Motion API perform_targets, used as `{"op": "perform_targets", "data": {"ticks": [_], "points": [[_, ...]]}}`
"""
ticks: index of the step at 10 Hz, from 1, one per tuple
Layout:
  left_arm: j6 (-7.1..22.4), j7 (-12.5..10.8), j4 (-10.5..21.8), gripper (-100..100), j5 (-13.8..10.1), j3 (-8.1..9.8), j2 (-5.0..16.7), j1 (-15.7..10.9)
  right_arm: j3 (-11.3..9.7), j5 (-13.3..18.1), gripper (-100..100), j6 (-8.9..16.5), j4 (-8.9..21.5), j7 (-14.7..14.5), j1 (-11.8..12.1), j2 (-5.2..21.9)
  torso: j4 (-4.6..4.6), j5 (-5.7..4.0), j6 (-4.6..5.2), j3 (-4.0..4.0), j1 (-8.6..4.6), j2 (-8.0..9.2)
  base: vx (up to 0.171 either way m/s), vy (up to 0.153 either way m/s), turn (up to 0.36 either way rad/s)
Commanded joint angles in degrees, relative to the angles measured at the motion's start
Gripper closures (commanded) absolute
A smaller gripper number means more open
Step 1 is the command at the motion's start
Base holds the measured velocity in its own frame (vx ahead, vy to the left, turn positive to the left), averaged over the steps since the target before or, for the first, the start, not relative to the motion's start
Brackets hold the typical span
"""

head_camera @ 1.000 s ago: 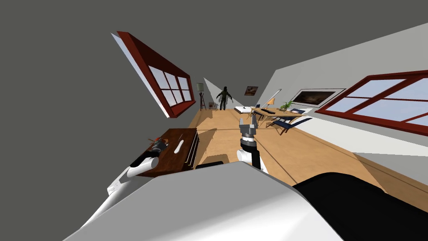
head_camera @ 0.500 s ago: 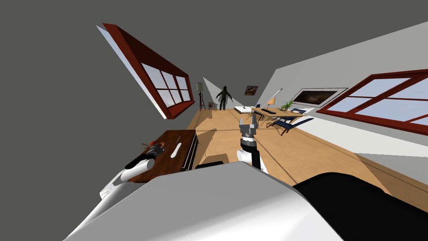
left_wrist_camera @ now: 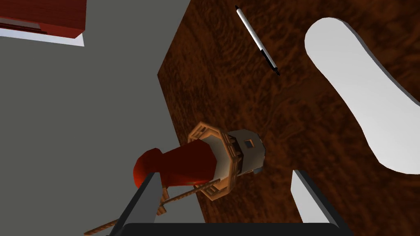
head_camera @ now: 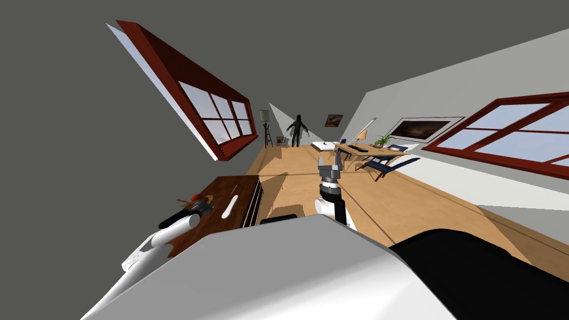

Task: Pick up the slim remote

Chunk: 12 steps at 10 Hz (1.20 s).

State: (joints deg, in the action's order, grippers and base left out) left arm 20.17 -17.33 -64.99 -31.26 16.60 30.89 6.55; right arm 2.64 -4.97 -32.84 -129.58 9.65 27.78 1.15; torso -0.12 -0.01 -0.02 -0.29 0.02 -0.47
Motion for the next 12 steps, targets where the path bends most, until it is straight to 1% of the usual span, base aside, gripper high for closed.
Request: {"op": "perform_targets", "data": {"ticks": [1,2,3,4,5,6,7,8,9,10,11,12], "points": [[2.9,-0.5,2.9,-100,-1.3,1.55,0.1,-1.0,0.0,0.0,0,0.0,0.0,0.0,0.0,0.0,0.0,0.0,0.0,0.0,0.0,0.0,0.143,0.005,-0.024],[3.3,-0.5,4.8,-100,-1.3,1.55,0.1,-1.0,0.0,0.0,0,0.0,0.0,0.0,0.0,0.0,0.0,0.0,0.0,-0.02,0.03,-0.05,0.109,0.0,-0.012],[5.4,-0.9,6.4,-100,-2.6,2.81,0.3,-1.6,0.0,0.0,0,0.0,0.0,0.0,0.0,0.0,0.01,0.01,-0.01,0.03,0.01,0.06,0.108,-0.002,-0.015],[5.8,-0.9,8.1,-100,-2.6,2.81,0.3,-1.6,0.0,0.0,0,0.0,0.0,0.0,0.0,0.0,0.02,-0.01,0.0,0.05,0.01,0.07,0.098,0.007,-0.008],[7.6,-1.3,10.3,-100,-3.9,4.06,0.4,-2.1,0.0,0.0,0,0.0,0.0,0.0,0.0,0.0,0.02,0.01,0.0,0.07,0.02,0.12,0.127,0.013,-0.024],[8.2,-1.3,11.4,-100,-3.9,4.06,0.4,-2.1,0.0,0.0,0,0.0,0.0,0.0,0.0,0.0,0.02,0.0,-0.01,0.04,0.05,0.05,0.117,-0.007,-0.01],[10.6,-1.6,12.7,-100,-5.1,5.28,0.4,-2.6,0.0,0.0,0,0.0,0.0,0.0,0.0,0.0,0.02,0.0,0.0,0.04,-0.02,0.07,0.14,-0.009,-0.017],[10.6,-1.6,14.2,-100,-5.1,5.28,0.4,-2.6,0.0,0.0,0,0.0,0.0,0.0,0.0,0.0,0.01,-0.01,0.01,0.0,-0.03,-0.01,0.13,0.005,-0.011],[12.7,-1.9,16.8,-100,-6.3,6.47,0.3,-3.0,0.0,0.0,0,0.0,0.0,0.0,0.0,0.0,0.0,0.0,0.0,0.01,0.01,0.01,0.115,0.011,-0.019],[12.8,-1.9,17.4,-100,-6.3,6.47,0.3,-3.0,0.0,0.0,0,0.0,0.0,0.0,0.0,0.0,0.02,0.01,0.0,0.03,0.03,0.05,0.105,0.012,-0.01],[14.9,-2.1,20.1,-100,-7.4,7.62,0.2,-3.4,0.0,0.0,0,0.0,0.0,0.0,0.0,0.0,0.02,0.01,0.0,0.05,0.04,0.09,0.127,0.02,-0.019],[16.8,-2.3,21.9,-100,-8.5,8.73,0.1,-3.7,0.0,0.0,0,0.0,0.0,0.0,0.0,0.0,0.02,0.01,0.0,0.03,0.07,0.04,0.145,0.002,-0.03]]}}
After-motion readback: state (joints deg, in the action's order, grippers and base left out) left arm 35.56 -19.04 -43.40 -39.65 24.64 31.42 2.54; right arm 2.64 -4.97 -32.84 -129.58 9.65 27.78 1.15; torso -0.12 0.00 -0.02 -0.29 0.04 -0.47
